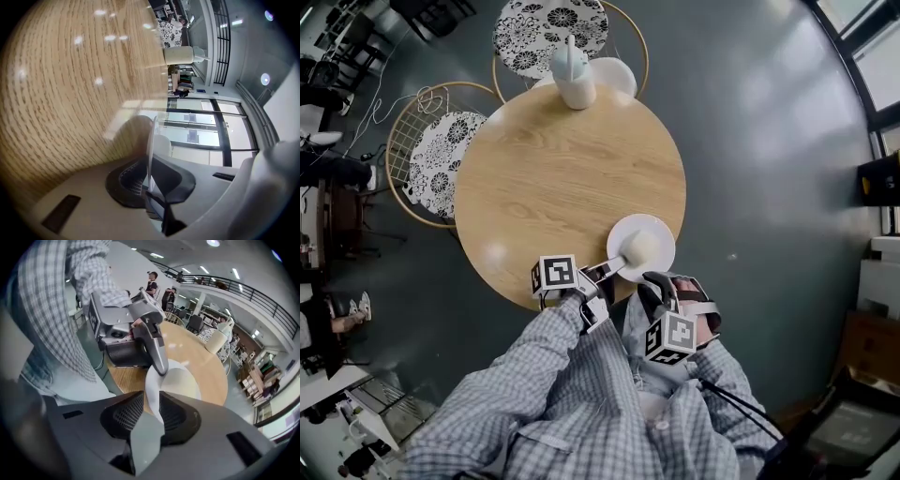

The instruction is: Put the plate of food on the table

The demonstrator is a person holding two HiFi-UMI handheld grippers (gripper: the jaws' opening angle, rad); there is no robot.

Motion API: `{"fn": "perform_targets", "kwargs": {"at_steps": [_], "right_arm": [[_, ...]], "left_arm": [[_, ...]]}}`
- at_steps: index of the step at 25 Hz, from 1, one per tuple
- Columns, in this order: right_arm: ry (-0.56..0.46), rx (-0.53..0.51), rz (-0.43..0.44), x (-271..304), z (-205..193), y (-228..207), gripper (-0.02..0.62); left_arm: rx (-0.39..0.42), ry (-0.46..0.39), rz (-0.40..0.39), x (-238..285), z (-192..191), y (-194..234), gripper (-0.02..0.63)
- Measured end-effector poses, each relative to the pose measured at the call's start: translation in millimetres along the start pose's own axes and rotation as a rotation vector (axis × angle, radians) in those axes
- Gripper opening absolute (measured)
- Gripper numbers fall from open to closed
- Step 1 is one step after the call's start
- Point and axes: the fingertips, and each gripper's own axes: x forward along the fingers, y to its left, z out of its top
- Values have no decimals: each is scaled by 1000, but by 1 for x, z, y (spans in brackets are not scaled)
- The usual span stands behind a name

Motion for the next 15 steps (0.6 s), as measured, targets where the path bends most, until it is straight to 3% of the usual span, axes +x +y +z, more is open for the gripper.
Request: {"fn": "perform_targets", "kwargs": {"at_steps": [5,13,15], "right_arm": [[62,-180,-42,8,-3,2,70],[53,-165,-39,7,1,-2,61],[60,-168,-39,8,1,-2,61]], "left_arm": [[19,-4,6,0,1,1,32],[91,-15,-37,-2,5,-12,37],[96,-22,-50,-5,7,-15,84]]}}
